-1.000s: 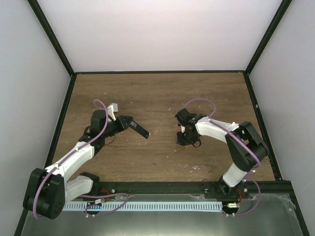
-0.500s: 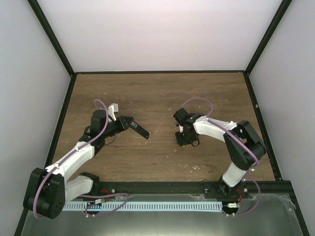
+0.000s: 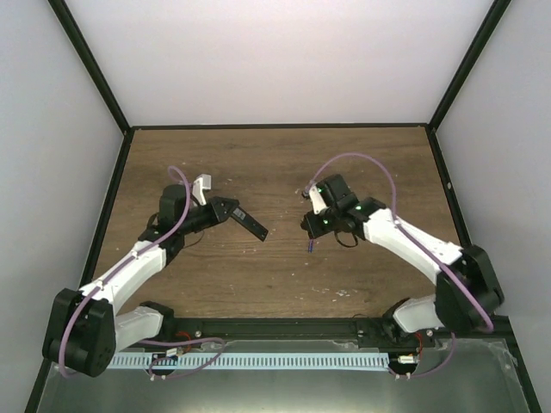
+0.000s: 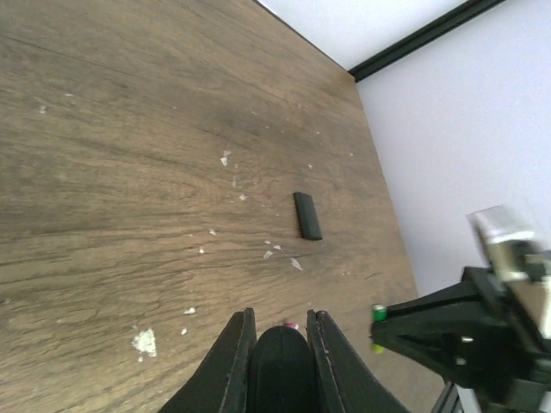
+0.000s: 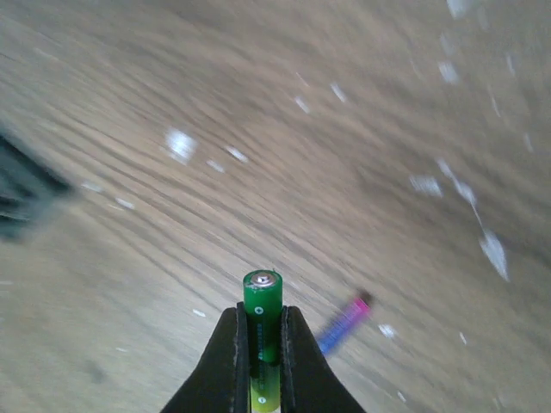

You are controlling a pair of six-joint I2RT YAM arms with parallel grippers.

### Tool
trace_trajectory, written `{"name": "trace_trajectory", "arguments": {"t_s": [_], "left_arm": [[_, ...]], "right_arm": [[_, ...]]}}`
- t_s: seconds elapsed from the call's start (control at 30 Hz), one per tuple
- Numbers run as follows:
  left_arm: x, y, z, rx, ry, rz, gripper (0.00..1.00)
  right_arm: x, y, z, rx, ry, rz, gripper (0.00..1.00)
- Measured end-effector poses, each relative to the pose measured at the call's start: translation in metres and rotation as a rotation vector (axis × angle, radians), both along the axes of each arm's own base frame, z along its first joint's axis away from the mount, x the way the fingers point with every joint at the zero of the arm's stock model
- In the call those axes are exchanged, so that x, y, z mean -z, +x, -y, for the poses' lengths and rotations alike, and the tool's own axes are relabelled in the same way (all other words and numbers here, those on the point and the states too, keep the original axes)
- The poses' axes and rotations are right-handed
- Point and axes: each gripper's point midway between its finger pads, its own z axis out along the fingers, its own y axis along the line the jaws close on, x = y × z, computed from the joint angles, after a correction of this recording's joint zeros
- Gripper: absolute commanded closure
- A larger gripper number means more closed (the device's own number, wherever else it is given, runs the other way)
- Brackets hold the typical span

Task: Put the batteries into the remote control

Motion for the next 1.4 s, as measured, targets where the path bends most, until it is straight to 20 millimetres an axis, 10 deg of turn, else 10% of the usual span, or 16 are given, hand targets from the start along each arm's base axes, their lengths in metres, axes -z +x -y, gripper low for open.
{"name": "trace_trajectory", "arguments": {"t_s": [0.2,0.37,0.87,1.4], "left_arm": [[-0.013,0.002,0.014,0.067,-0.053,-0.014,1.00],[-0.015,-0.002,0.028,0.148,-0.132,-0.056,1.00],[-0.061,-0.014,0.049,0.280,-0.338,0.016,1.00],[-0.065,-0.020,0.053,0.309,-0.363,-0.004,1.00]], "right_arm": [[-0.101,0.000,-0.046,-0.199,0.331,0.246,0.99],[-0.139,-0.015,-0.068,-0.369,0.481,0.323,0.99],[-0.135,-0.050,-0.083,-0.584,0.622,0.353,0.99],[-0.117,-0.052,-0.091,-0.655,0.546,0.376,0.99]]}}
